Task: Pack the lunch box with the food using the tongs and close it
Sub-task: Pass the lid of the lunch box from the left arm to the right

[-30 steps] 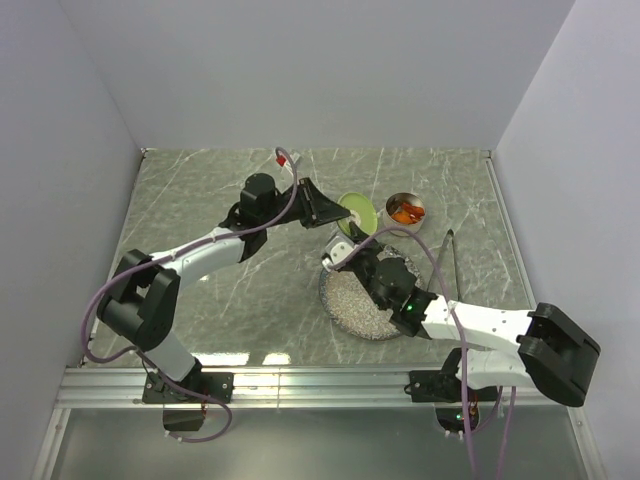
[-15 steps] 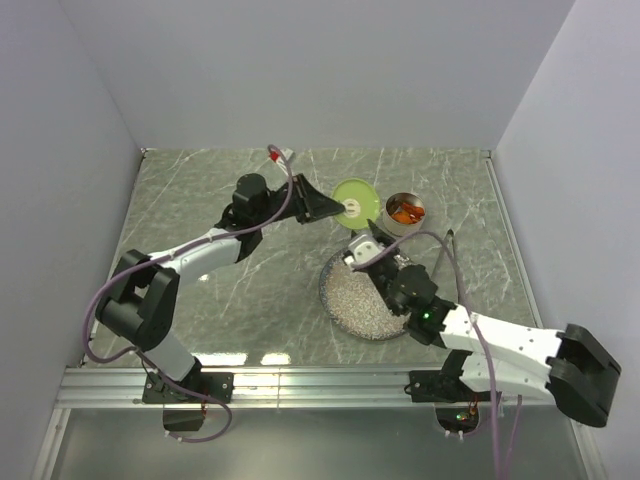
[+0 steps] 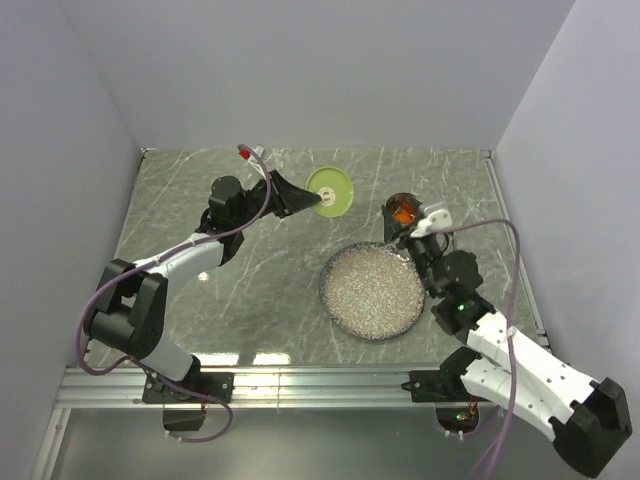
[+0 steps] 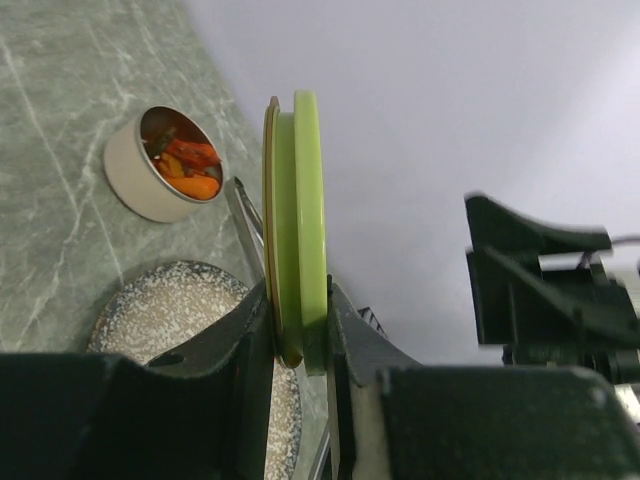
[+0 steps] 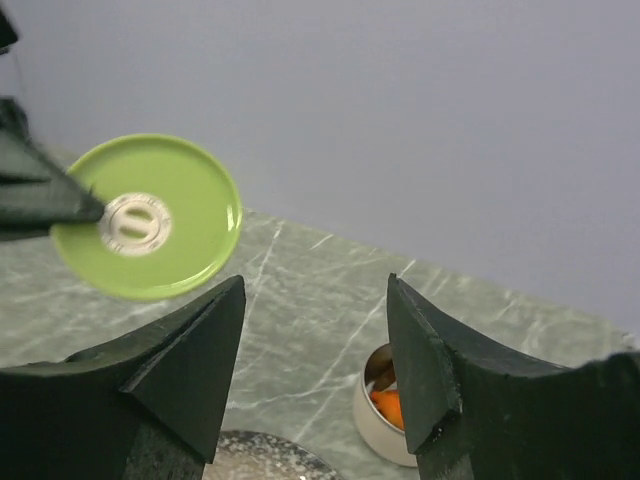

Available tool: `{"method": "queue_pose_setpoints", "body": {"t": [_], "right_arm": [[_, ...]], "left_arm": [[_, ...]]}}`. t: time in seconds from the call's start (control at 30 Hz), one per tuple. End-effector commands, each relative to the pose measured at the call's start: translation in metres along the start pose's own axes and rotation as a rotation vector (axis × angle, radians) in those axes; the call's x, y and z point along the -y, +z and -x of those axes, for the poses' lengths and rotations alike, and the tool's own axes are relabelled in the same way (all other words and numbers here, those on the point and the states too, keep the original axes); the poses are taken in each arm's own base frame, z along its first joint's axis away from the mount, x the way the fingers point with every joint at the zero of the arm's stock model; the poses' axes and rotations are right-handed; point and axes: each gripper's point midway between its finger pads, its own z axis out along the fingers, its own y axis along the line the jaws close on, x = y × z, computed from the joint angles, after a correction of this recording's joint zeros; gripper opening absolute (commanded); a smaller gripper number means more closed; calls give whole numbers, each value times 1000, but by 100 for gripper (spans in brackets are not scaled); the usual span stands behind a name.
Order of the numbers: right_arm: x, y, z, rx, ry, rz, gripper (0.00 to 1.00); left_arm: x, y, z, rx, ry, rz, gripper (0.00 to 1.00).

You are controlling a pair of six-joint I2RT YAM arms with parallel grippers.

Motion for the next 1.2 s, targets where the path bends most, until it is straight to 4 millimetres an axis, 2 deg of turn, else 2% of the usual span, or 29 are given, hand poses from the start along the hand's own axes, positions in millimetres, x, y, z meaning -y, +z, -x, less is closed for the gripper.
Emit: {"method": "queue_pose_setpoints", "body": {"t": [0.0, 0.03, 0.1, 0.17, 0.2, 0.27, 0.3, 0.4, 0.53, 0.67, 0.87, 1.0, 1.17], "right_arm": [[-10, 16, 20, -5, 252, 118, 66], [1, 21, 16, -26, 322, 95, 66], [-9, 28, 19, -42, 410, 183, 67], [-2, 34, 23, -21, 453, 200, 67], [-8, 34, 21, -28, 475, 249, 67], [-3, 37, 25, -14, 540, 263, 67], [-8, 38, 23, -34, 572, 295, 67], [-12, 41, 19, -46, 592, 341, 66], [-21, 36, 21, -32, 637, 425, 64], [-26, 38, 22, -36, 649, 469, 55], [-26, 49, 1, -97, 673, 446, 45], [-21, 54, -14, -126, 656, 404, 43], [-26, 54, -14, -125, 665, 434, 39]], "left_arm": [[38, -8, -2, -18, 105, -167, 0], [45, -10, -2, -17, 111, -198, 0], [50, -13, -7, -39, 108, -234, 0], [56, -15, -10, -49, 100, -264, 0], [58, -15, -12, -56, 101, -273, 0], [58, -14, -14, -61, 97, -273, 0], [60, -14, -14, -64, 96, -279, 0], [64, -14, -16, -72, 83, -304, 0], [59, -7, -19, -86, 50, -290, 0], [59, -3, -21, -95, 30, -299, 0], [63, 0, -26, -106, 22, -318, 0], [65, -1, -25, -96, 40, -307, 0], [67, -1, -25, -100, 44, -310, 0]]}}
